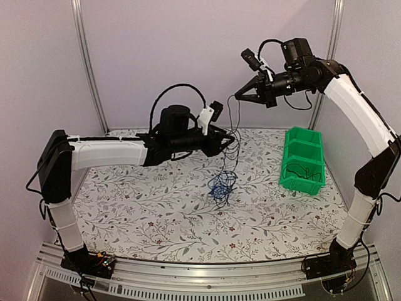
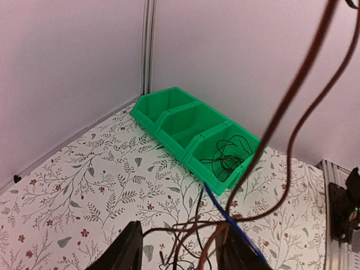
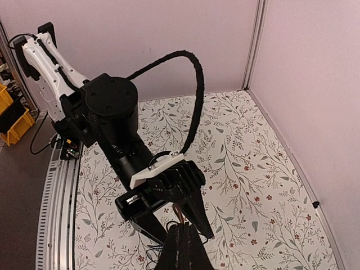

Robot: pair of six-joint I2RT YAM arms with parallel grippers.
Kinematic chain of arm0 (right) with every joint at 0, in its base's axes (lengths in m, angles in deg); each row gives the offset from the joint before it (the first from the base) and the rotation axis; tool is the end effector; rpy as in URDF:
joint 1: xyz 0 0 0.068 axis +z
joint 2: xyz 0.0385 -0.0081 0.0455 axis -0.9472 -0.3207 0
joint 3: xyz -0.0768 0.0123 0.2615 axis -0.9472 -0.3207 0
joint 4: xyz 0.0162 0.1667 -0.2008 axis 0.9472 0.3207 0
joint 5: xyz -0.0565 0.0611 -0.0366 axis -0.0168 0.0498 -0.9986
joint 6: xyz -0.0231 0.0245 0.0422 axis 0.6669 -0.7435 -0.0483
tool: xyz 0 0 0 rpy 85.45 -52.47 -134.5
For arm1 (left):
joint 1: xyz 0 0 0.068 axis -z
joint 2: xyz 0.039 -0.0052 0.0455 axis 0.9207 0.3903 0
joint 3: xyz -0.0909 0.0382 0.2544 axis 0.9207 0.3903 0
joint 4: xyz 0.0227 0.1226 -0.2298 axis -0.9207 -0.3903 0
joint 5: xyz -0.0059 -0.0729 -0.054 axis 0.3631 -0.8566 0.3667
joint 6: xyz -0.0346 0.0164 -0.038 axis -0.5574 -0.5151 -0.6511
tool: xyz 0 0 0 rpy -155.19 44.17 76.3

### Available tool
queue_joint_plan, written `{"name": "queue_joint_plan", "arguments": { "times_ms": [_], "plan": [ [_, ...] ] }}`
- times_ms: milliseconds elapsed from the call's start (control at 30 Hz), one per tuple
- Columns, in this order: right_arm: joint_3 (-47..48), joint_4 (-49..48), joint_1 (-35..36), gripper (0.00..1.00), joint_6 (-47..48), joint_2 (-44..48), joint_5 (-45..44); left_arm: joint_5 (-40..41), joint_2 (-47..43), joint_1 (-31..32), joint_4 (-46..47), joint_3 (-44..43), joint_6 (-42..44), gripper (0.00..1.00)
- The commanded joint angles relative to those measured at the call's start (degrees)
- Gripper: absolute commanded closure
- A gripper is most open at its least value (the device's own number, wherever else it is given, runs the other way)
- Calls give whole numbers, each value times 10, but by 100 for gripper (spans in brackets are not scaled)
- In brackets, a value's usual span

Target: Untangle the cables

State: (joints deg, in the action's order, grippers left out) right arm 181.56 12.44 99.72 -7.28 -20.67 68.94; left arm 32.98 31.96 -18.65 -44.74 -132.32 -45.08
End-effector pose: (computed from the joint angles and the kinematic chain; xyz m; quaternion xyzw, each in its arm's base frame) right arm 0.3131 0.1985 0.4547 -0.5504 0.6284 0.3423 0.4301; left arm 0.2900 -0.3382 0.2815 0.3365 0.7038 -0.3654 0.5078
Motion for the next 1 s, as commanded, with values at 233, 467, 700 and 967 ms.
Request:
{"name": "queue_joint_plan", "arguments": {
  "times_ms": [233, 467, 700, 967],
  "plan": [
    [144, -34, -3, 100, -94, 31, 9, -22, 98, -5, 160, 24, -69, 70],
    [148, -134, -3, 100, -134, 80, -46, -25, 132, -16, 173, 74, -102, 80],
    [158, -203, -3, 100, -131, 98, -94, -3, 93, -36, 136, 163, -100, 88],
    [152, -239, -10, 100, -115, 97, -150, 39, 0, -47, 70, 256, -92, 91]
  ]
}}
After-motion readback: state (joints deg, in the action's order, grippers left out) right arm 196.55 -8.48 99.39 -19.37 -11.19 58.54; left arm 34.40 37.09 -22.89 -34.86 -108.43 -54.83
